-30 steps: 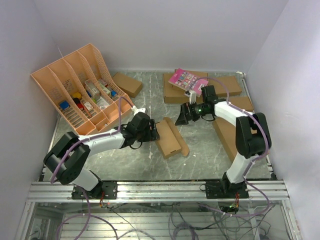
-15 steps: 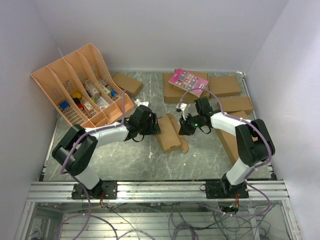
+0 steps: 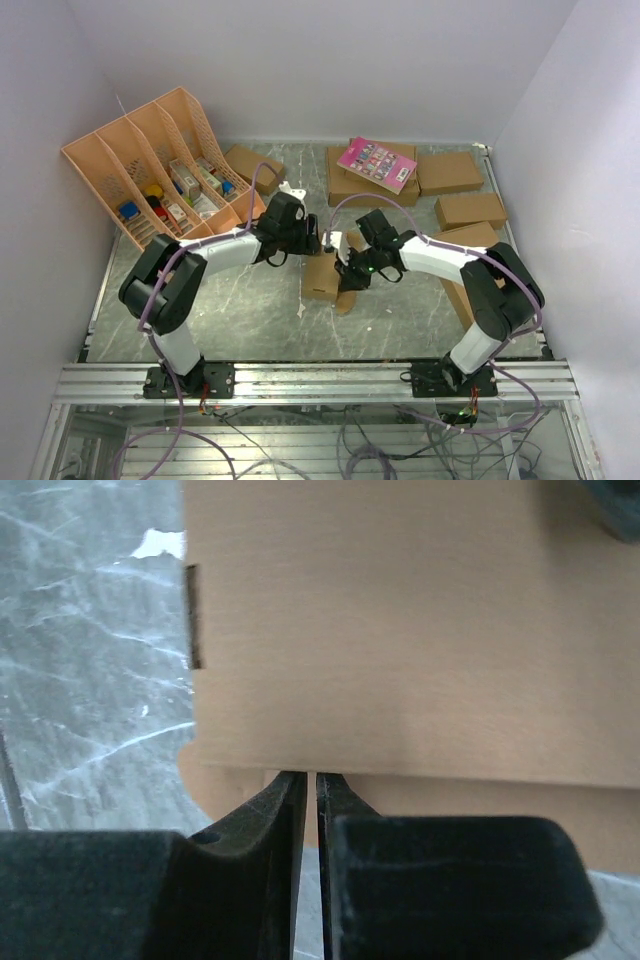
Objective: Fold the paper box
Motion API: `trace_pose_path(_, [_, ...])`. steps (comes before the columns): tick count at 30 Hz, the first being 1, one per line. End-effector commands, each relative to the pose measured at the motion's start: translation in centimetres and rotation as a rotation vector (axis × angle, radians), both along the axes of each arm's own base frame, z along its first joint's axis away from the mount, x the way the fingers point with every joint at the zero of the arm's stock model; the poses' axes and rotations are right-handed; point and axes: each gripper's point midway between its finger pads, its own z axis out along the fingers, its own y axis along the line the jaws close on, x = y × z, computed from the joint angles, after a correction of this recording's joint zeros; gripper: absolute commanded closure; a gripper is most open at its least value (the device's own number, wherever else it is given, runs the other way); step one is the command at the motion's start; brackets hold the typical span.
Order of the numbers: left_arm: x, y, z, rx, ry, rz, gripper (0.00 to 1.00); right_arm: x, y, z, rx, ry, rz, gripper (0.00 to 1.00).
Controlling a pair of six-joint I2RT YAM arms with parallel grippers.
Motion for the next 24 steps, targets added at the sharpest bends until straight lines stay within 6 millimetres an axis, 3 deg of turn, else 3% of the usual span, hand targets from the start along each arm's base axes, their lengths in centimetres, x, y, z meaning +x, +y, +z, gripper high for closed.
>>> trace_pose_path(1, [0.7,-1.0,0.0,0.008,-0.031,-0.13,0.32,-1.3,0.5,1.0,0.018,-0.036,0.083,0.89])
trace_pose_path(5, [1.4,-0.5,0.9,0.007,-0.056,-0.117,0.3,-1.4,-1.2,1.9,-0.025,-0.075,0.148,0.78])
trace_pose_path(7, [1.9,0.3,2.5,-0.017,-0.099,-0.075,0.25,-2.4,-2.1,2.4,-0.017,-0.117,0.207,0.66])
trace_pose_path(10, [2.1,1.2,5.3,-0.056,-0.171,-0.036,0.22,-4.0,-3.0,3.8,0.027,-0.245,0.316,0.37])
trace_pose_path(12, [1.4,1.7,7.4,-0.096,-0.229,-0.024,0.21,-4.8,-3.6,3.9,0.034,-0.317,0.401,0.12])
trace_pose_path(13, [1.0,1.9,8.2,-0.122,-0.258,-0.018,0.21,-5.1,-4.1,3.5,0.009,-0.318,0.429,0.05])
trace_pose_path(15, [0.2,2.5,10.1,-0.185,-0.324,0.003,0.18,-5.2,-4.9,3.1,-0.046,-0.271,0.457,0.01])
trace_pose_path(18, [-1.3,3.4,11.7,-0.283,-0.394,0.042,0.02,-5.0,-5.3,3.9,-0.091,-0.242,0.489,0.0])
trace_pose_path(22, [-3.2,3.7,13.3,-0.446,-0.412,0.059,0.02,-4.3,-4.7,5.6,-0.049,-0.435,0.525,0.0])
trace_pose_path(24, [-4.2,3.5,13.5,-0.472,-0.405,0.021,0.0,-4.2,-5.0,5.1,-0.055,-0.489,0.514,0.0])
